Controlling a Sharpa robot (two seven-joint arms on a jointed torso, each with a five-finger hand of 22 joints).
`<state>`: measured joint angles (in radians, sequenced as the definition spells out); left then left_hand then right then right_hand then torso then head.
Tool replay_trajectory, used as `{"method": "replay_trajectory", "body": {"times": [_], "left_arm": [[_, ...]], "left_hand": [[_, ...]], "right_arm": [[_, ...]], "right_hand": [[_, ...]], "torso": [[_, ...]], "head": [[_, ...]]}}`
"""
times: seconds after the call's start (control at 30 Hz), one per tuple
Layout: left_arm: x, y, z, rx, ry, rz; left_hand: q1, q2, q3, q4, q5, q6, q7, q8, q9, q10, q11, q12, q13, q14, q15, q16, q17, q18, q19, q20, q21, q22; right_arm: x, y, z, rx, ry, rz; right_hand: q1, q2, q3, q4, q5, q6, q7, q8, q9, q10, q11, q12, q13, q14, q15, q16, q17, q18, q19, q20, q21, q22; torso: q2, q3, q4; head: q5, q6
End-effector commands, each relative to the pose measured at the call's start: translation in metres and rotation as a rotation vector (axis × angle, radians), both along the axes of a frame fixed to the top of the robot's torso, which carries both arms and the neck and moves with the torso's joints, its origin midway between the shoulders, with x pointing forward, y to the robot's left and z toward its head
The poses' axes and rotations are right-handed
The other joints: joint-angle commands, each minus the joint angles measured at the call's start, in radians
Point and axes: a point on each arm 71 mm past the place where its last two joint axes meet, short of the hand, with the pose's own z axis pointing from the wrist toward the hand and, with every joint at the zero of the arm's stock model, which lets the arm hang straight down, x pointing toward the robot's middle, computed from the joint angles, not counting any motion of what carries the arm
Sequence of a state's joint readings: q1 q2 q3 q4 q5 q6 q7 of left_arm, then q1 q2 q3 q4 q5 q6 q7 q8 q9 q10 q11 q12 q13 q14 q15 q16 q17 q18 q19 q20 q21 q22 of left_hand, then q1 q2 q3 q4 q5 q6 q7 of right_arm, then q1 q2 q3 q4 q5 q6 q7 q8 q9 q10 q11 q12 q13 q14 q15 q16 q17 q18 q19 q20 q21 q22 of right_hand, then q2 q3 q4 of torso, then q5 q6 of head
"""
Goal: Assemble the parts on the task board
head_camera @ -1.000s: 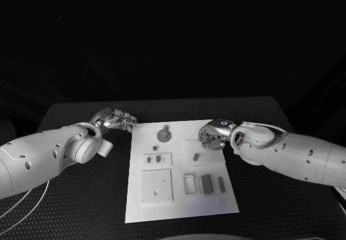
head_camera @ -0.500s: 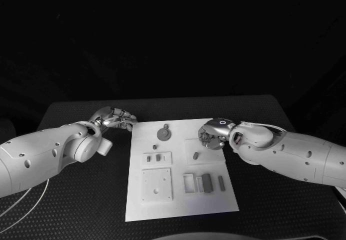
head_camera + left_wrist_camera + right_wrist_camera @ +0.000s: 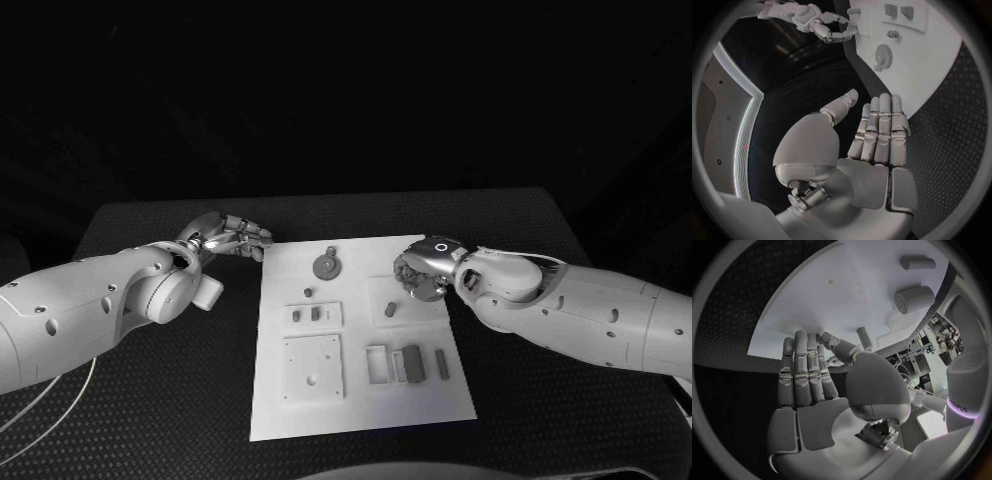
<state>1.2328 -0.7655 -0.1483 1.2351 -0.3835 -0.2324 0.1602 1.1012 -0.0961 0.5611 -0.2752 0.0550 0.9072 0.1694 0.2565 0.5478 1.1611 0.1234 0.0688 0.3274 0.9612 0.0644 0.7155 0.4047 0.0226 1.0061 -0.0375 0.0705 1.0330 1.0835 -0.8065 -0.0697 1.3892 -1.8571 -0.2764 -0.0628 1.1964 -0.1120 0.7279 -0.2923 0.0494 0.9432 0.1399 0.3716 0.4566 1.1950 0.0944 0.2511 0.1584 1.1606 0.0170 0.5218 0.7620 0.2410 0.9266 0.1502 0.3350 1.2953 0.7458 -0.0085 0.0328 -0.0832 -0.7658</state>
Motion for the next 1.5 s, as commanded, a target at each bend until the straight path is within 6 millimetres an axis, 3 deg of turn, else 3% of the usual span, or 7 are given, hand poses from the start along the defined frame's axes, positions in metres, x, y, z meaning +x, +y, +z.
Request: {"method": "replay_trajectory", "body": {"times": [0.03,0.13,0.3,0.47,0.57,0.7,1.5], "left_arm": [[-0.0004,-0.0015,0.0009,-0.012,0.004,-0.012],[-0.0005,-0.0011,0.0008,-0.012,0.005,-0.012],[-0.0008,-0.0011,0.0008,-0.012,0.006,-0.012],[-0.0007,-0.0012,0.0008,-0.011,0.006,-0.011],[-0.0007,-0.0014,0.0007,-0.011,0.006,-0.01],[-0.0005,-0.0017,0.0007,-0.011,0.005,-0.01],[0.0013,0.0016,0.0004,-0.005,0.003,0.004]], "left_hand": [[0.005,0.003,0.004,0.0,0.001,-0.01,0.0,0.005,-0.001,-0.005,0.001,-0.003,-0.001,0.007,0.0,-0.004,0.002,0.003,0.0,0.003,-0.004,-0.002],[0.006,0.003,0.004,-0.001,0.001,-0.01,0.0,0.005,-0.001,-0.006,0.001,-0.003,-0.002,0.007,0.0,-0.005,0.003,0.003,0.0,0.003,-0.004,-0.002],[0.006,0.003,0.004,-0.001,0.001,-0.01,0.0,0.005,-0.002,-0.007,0.001,-0.003,-0.002,0.008,0.0,-0.005,0.004,0.003,0.001,0.003,-0.004,-0.003],[0.007,0.003,0.004,-0.001,0.001,-0.01,0.0,0.005,-0.002,-0.008,0.002,-0.002,-0.002,0.009,0.0,-0.006,0.006,0.003,0.002,0.003,-0.003,-0.003],[0.007,0.003,0.004,0.0,0.001,-0.009,0.0,0.006,-0.002,-0.008,0.002,-0.002,-0.002,0.011,-0.001,-0.006,0.008,0.003,0.003,0.003,-0.003,-0.004],[0.007,0.003,0.004,0.0,0.001,-0.009,0.0,0.006,-0.002,-0.008,0.002,-0.001,-0.002,0.013,-0.002,-0.006,0.01,0.004,0.005,0.002,-0.002,-0.005],[0.004,0.003,0.001,0.002,0.0,-0.006,-0.002,0.009,-0.002,-0.009,0.002,-0.001,-0.003,0.019,-0.004,-0.009,0.02,0.004,0.01,0.001,-0.001,-0.008]], "right_arm": [[-0.0095,-0.0089,-0.0269,-0.115,0.06,-0.032],[-0.0118,-0.0086,-0.0283,-0.111,0.053,-0.027],[-0.0139,-0.0087,-0.0312,-0.106,0.053,-0.025],[-0.014,-0.0081,-0.0312,-0.101,0.048,-0.025],[-0.014,-0.0071,-0.0306,-0.095,0.041,-0.026],[-0.0141,-0.006,-0.0297,-0.087,0.032,-0.024],[-0.016,-0.0036,-0.0227,-0.043,-0.006,-0.025]], "right_hand": [[0.005,-0.023,0.002,-0.001,0.001,-0.007,0.001,-0.007,-0.002,-0.028,0.025,-0.068,-0.08,-0.009,0.001,-0.007,0.001,0.01,-0.012,0.0,-0.007,0.005],[0.012,-0.034,0.001,0.0,0.001,-0.007,0.002,-0.009,-0.002,-0.027,0.026,-0.072,-0.08,-0.01,0.002,-0.01,0.002,0.01,-0.015,0.001,-0.009,0.008],[0.019,-0.035,0.002,0.0,0.001,0.0,-0.001,-0.006,0.0,-0.019,0.023,-0.071,-0.078,-0.005,0.0,-0.009,0.005,0.012,-0.01,0.001,-0.006,0.011],[0.018,-0.014,0.001,0.002,0.001,0.019,-0.008,0.001,0.004,0.005,0.015,-0.068,-0.072,0.012,-0.007,-0.005,0.012,0.017,0.006,0.002,0.0,0.02],[0.011,0.012,0.003,0.003,0.001,0.042,-0.016,0.011,0.009,0.031,0.004,-0.063,-0.065,0.033,-0.016,0.003,0.021,0.021,0.025,0.0,0.007,0.026],[0.003,0.021,0.005,0.002,0.001,0.057,-0.022,0.015,0.012,0.05,-0.003,-0.062,-0.06,0.048,-0.024,0.008,0.029,0.021,0.042,-0.007,0.012,0.03],[-0.014,0.013,0.004,0.001,0.001,0.089,-0.036,0.026,0.03,0.095,-0.02,-0.066,-0.042,0.082,-0.04,0.018,0.056,0.021,0.08,-0.023,0.023,0.033]], "torso": [[0.0,-0.0004,0.0002],[0.0,-0.0004,-0.0001],[0.001,-0.0001,-0.0003],[0.0,0.0,0.0001],[0.0,0.0002,0.0001],[0.0,0.0001,-0.0001],[0.0,-0.0004,-0.0002]], "head": [[-0.001,-0.001],[-0.003,-0.002],[-0.004,-0.002],[-0.005,-0.001],[-0.005,-0.002],[-0.006,-0.001],[-0.004,0.002]]}}
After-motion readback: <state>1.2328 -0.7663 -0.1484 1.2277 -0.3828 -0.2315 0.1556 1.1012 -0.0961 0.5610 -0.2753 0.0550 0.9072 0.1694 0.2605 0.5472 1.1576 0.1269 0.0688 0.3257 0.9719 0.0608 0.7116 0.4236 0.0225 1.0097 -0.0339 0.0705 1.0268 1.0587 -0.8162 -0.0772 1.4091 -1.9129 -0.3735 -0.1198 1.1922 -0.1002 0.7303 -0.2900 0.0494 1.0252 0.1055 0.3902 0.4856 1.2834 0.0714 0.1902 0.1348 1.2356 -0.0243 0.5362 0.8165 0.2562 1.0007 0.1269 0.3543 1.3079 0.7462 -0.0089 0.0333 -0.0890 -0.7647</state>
